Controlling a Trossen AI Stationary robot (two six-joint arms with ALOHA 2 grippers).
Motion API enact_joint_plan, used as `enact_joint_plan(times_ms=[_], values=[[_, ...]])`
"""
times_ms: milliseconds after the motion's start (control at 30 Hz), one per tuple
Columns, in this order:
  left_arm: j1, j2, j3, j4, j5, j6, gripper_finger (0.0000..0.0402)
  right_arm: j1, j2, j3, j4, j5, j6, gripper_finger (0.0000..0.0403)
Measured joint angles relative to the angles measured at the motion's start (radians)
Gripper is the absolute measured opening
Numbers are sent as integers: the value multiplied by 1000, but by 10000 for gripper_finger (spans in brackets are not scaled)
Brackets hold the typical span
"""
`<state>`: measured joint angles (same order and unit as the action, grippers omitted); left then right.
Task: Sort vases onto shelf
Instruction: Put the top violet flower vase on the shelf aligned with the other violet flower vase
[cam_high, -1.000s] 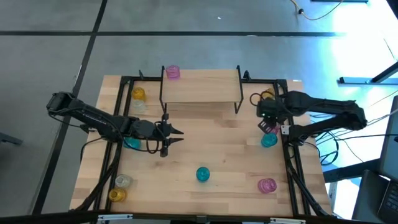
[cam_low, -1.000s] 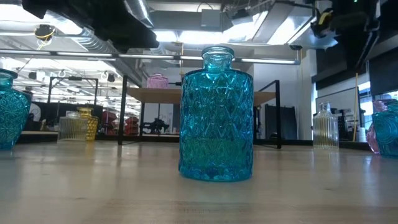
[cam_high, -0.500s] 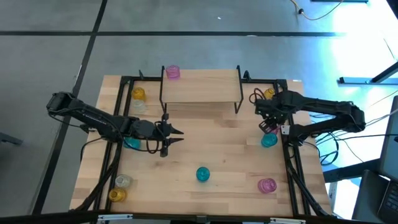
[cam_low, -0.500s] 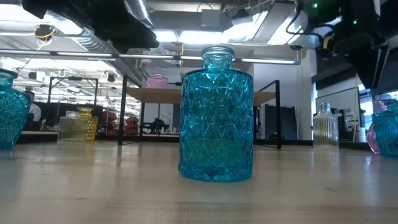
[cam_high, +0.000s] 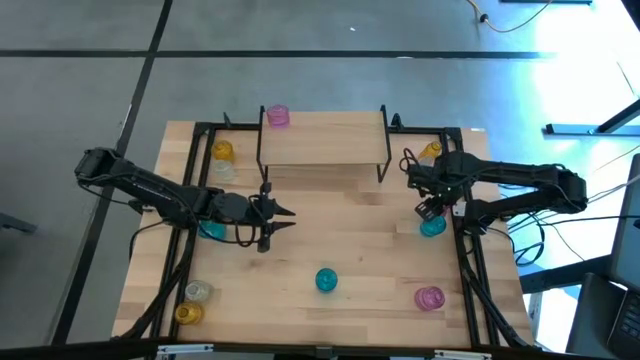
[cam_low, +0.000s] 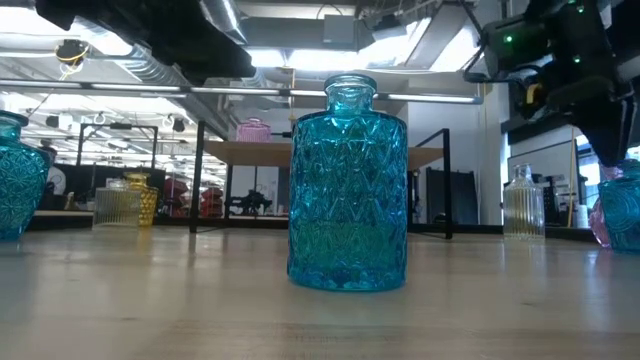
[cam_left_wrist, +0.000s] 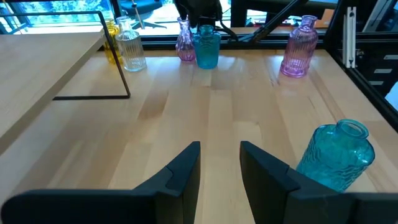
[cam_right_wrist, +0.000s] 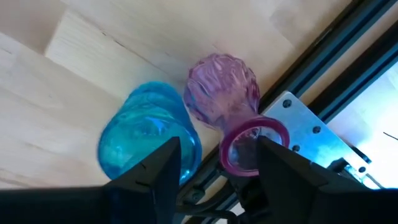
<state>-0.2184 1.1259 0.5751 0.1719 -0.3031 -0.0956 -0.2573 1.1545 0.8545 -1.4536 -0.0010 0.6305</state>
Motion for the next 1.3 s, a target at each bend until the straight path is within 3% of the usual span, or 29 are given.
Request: enact_joint_plan(times_ms=[200, 667, 867, 1300], values=[[0, 0, 0, -3, 0, 0, 105, 0, 0, -32, 50, 0, -40, 172], [0, 0, 0, -4, -3, 1, 105, 2, -1, -31, 73, 66, -241, 11], [0, 0, 0, -4, -4, 3, 105, 2, 0, -21, 93, 73, -325, 15], [0, 0, 0, -4, -11, 24, 105, 28, 0, 159, 292, 57, -500, 3]])
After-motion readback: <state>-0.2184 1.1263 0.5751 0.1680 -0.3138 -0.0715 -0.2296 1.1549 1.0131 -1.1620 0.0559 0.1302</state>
